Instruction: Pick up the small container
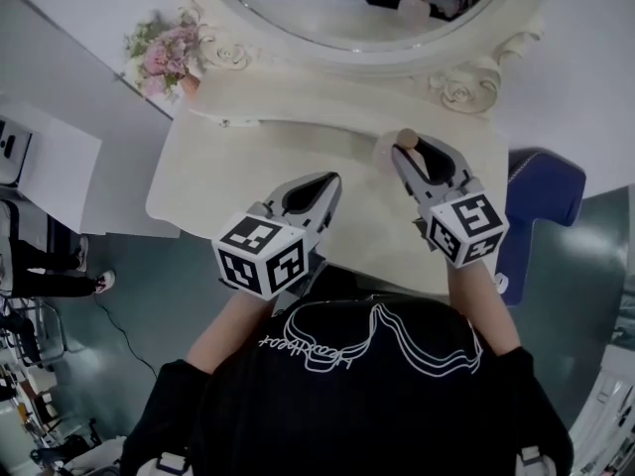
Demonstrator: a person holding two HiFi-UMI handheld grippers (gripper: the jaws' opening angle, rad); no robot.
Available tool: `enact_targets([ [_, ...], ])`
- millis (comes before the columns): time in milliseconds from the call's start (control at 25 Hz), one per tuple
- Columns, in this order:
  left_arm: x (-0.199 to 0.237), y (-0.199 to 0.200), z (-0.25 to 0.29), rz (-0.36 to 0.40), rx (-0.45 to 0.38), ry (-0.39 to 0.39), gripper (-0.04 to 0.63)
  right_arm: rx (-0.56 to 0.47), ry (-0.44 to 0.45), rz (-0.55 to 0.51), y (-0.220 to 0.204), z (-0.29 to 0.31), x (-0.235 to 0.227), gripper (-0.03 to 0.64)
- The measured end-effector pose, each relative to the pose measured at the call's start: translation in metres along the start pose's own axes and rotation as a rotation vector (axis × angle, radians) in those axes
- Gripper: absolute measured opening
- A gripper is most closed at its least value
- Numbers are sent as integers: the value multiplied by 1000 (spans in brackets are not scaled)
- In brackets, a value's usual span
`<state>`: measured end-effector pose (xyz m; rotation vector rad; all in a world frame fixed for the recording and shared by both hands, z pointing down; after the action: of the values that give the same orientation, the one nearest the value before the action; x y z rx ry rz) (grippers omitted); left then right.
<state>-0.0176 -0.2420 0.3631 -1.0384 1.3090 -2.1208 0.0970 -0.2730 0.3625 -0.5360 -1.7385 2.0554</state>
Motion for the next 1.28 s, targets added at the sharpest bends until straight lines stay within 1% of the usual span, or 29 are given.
enact_targets([
  [280, -24, 2, -17, 24, -33, 7, 5, -21, 46, -4, 14, -37, 28, 124],
  [520, -52, 6, -34, 28, -61, 8, 5, -15, 69, 20, 18, -75, 44, 124],
  [960, -64, -4, -34, 44, -71, 5, 5, -18, 94, 38, 5, -87, 52, 124],
  [1160, -67, -6, -34, 46, -70, 7, 5, -33, 110, 97, 4, -90, 52, 124],
  [1280, -68, -5, -35, 48, -73, 8, 5, -34, 106, 100, 5, -91, 51, 124],
])
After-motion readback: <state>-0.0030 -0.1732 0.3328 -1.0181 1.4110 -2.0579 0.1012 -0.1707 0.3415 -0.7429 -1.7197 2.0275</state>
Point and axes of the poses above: the fingertips, and each gripper's own axes: z forward along the fingers, x to its left, y out of its top, the point moved 1 cm from there along -z, backward along the fingers, and after that the axes turned 3 degrees about -x, right-handed, at the moved point
